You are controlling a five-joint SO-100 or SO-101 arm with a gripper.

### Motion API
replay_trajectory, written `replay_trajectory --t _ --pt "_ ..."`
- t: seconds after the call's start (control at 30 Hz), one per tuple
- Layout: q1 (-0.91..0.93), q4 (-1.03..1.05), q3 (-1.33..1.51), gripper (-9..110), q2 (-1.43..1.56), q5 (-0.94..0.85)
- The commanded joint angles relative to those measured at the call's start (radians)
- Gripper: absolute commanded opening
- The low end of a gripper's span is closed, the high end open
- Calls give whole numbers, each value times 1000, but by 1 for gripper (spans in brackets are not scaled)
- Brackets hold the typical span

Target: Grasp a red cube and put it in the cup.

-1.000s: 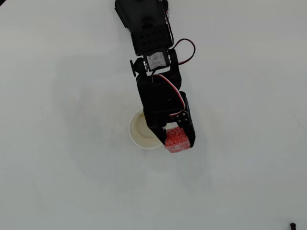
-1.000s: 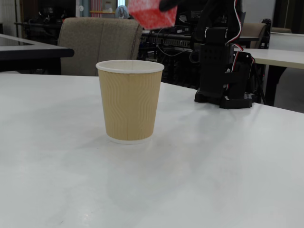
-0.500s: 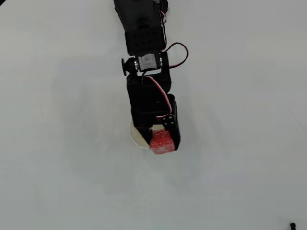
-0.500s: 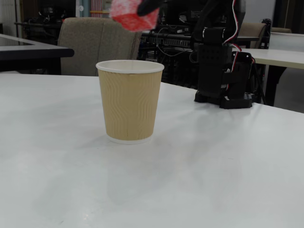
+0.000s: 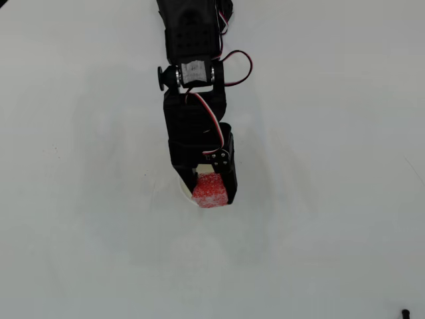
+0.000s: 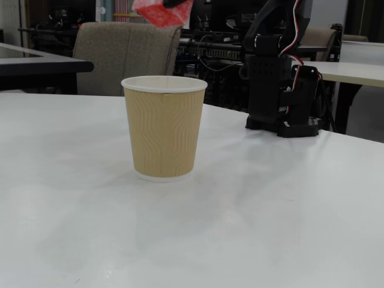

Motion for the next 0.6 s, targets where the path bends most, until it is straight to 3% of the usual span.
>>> replay_trajectory --t 0.0,0.4,0.57 --pt "15 2 -26 2 44 -3" --pt "15 25 -18 2 35 -5" --pt "23 38 -18 15 37 -5"
